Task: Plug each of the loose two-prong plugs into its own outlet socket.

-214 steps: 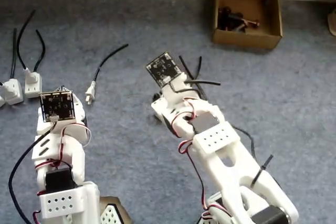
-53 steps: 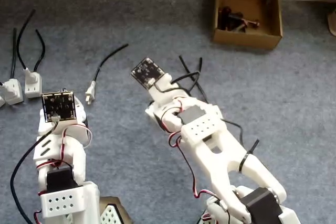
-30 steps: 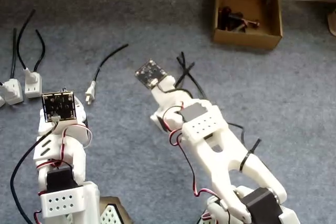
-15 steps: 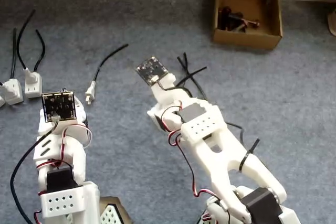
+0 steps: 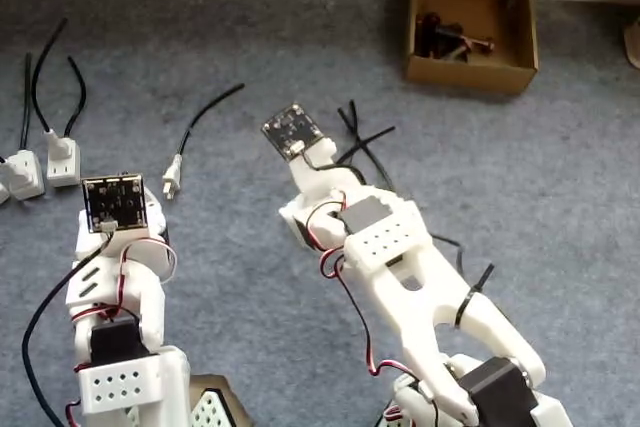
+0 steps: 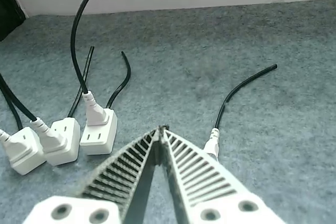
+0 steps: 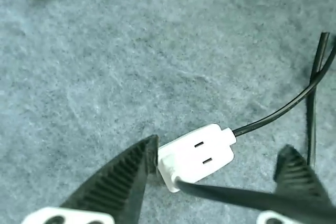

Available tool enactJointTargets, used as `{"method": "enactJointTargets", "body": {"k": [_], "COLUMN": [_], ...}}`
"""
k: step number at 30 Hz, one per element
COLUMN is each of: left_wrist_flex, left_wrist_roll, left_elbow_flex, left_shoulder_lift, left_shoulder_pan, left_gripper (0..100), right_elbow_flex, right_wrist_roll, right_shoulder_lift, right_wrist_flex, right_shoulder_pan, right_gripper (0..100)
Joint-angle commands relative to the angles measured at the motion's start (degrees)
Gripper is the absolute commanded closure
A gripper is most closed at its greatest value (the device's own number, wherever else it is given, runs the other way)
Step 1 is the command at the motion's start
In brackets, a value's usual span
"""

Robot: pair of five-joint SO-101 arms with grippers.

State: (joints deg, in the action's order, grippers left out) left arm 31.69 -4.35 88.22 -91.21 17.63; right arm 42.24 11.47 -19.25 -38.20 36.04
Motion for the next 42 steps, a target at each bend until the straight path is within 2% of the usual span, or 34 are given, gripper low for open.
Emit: {"method": "enactJointTargets", "body": {"k": [1,5,9,21,23,27,32,37,42], "left_wrist_flex": [-0.79,-0.79,-0.97,-0.70,-0.62,0.70,3.60,10.81,16.53], "left_wrist_roll": [-2.29,-2.29,-2.37,-2.55,-3.87,-7.56,-10.99,-13.98,-14.24], "left_elbow_flex": [-0.57,-0.57,0.22,0.40,0.04,0.31,-1.36,-6.55,-11.65], "left_shoulder_lift": [-0.66,-0.66,-0.66,-0.66,-0.66,-0.66,-0.22,-0.13,-0.04], "left_shoulder_pan": [-3.30,-3.30,-3.30,-6.29,-7.08,-10.77,-15.34,-21.85,-27.82], "left_gripper": [93,85,84,84,81,73,73,72,72], "right_elbow_flex": [-3.12,-2.68,-2.59,14.90,18.07,22.20,28.88,33.27,40.04], "right_wrist_roll": [-0.62,-0.62,-0.62,-1.05,-1.05,-4.84,-6.24,-6.24,-6.24], "right_shoulder_lift": [-1.01,-1.01,-3.21,-26.95,-30.64,-37.49,-43.91,-49.63,-56.04], "right_wrist_flex": [1.19,1.19,1.19,0.75,0.75,0.75,-0.31,-6.46,-7.78], "right_shoulder_pan": [0.31,0.31,0.31,0.84,0.22,-3.38,-8.84,-16.13,-20.26], "right_gripper": [57.3,55.0,55.0,55.0,55.0,55.0,55.0,55.1,55.1]}}
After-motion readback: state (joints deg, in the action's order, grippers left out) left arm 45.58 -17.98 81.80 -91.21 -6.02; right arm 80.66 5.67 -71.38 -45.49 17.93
